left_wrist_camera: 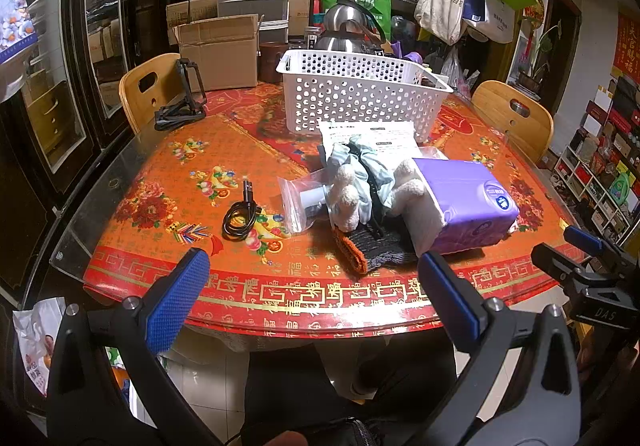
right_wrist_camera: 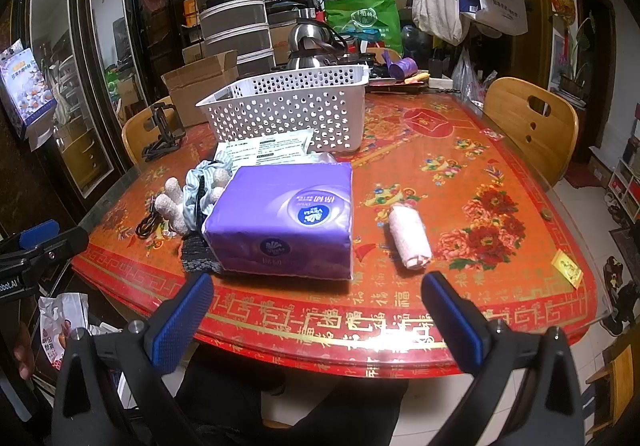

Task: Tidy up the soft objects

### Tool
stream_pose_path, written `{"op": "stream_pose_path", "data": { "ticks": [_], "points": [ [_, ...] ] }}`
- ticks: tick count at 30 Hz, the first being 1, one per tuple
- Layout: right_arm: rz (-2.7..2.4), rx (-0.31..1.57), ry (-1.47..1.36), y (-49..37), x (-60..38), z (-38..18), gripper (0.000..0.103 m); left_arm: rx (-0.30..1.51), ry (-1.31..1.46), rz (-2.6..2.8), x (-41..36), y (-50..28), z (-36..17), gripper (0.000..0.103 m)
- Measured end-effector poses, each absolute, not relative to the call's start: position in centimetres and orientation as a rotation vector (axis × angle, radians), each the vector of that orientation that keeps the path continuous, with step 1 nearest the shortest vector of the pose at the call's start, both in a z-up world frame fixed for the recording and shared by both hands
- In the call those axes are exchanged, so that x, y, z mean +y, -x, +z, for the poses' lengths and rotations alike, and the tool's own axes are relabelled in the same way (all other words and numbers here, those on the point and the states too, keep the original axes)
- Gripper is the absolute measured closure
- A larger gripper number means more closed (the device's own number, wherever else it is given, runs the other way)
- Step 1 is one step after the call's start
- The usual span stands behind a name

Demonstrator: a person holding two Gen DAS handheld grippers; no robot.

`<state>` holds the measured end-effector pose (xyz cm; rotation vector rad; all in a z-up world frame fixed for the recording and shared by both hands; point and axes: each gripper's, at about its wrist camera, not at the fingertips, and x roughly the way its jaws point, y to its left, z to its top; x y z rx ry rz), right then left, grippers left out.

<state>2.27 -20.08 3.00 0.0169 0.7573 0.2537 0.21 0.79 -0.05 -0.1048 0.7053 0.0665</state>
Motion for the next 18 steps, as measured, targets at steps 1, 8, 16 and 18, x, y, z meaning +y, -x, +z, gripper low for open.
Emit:
{"op": "stream_pose_path", "data": {
  "ticks": [1, 8, 16, 18],
  "points": [
    [0.254, 0.757, -0.017, -2.29, -20.08, 3.0, 0.0, 0.705, 0.105, 0.064, 0.76, -0.17, -0.05, 0.0],
    [0.254, 0.759, -0.017, -2.28, -20.04, 2.99, 0.0, 0.706, 0.104, 0.065, 0.73, -0.18, -0.05, 0.0],
    [0.254, 0.759, -0.017, -2.33, -20.08, 2.99, 0.0, 0.706, 0.104, 0.066, 0.76, -0.21, -0.05, 0.0],
    [0.253, 0.759, -0.017, -2.32, -20.07, 2.99, 0.0, 0.707, 0.105, 0.065, 0.81, -0.22, -0.03, 0.0]
  ]
}}
